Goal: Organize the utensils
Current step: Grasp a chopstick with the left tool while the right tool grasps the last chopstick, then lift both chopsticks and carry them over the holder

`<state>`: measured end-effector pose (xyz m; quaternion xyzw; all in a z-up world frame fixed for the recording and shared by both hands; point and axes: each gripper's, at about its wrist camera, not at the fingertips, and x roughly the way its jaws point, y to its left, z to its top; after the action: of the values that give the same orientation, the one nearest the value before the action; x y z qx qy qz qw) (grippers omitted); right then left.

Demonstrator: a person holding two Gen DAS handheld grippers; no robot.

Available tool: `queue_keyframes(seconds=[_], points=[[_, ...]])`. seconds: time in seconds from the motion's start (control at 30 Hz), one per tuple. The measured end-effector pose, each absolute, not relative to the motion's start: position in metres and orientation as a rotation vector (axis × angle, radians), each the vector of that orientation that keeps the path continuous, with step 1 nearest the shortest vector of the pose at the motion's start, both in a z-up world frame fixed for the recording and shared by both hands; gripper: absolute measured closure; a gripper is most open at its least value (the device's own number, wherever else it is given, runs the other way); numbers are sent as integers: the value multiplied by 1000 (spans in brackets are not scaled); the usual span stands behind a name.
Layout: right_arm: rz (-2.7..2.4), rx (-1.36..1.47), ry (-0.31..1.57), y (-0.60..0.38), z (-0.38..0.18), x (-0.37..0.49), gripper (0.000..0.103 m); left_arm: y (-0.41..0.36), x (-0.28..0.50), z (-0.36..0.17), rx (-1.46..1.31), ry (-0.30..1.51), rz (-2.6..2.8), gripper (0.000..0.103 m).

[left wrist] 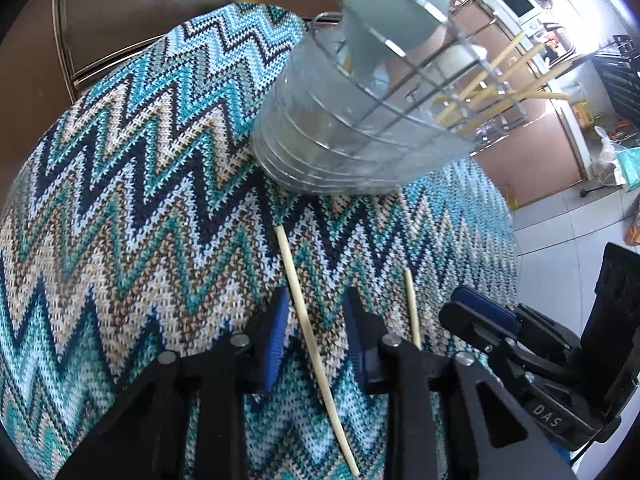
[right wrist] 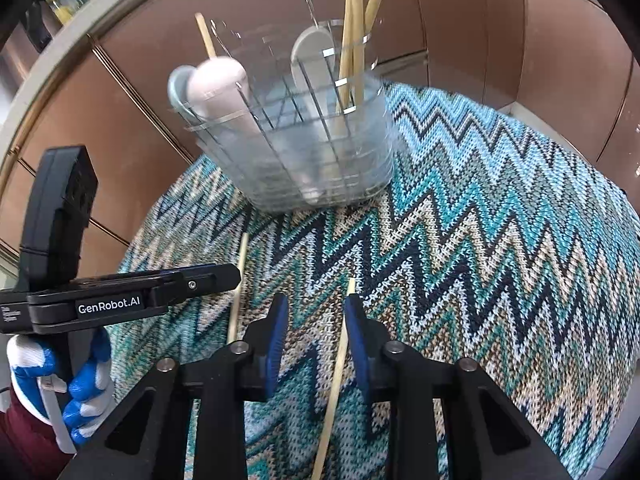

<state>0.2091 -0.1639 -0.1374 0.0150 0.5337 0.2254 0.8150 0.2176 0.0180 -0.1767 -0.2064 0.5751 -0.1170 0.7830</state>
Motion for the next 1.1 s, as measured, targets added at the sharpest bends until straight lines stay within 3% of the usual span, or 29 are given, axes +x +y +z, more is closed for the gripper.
queue_keyframes(seconds=[0.3, 0.4, 0.47, 0.57, 1.1], points=[[454, -33, 1254, -146, -168, 239, 83, -6, 239, -195, -401, 1285, -225, 86], [442, -58, 1271, -140, -178, 241, 88, -11, 241, -198, -384, 1277, -196, 95], [446, -48, 1266, -140, -178, 241, 95, -15, 243, -200, -385, 1267, -191, 95], [452, -38, 1256, -140, -177, 238, 95, -14, 237, -201, -398, 1248, -185, 97], [529, 9, 906, -166, -76, 143, 97, 25, 141, -108, -373, 883, -259, 98]])
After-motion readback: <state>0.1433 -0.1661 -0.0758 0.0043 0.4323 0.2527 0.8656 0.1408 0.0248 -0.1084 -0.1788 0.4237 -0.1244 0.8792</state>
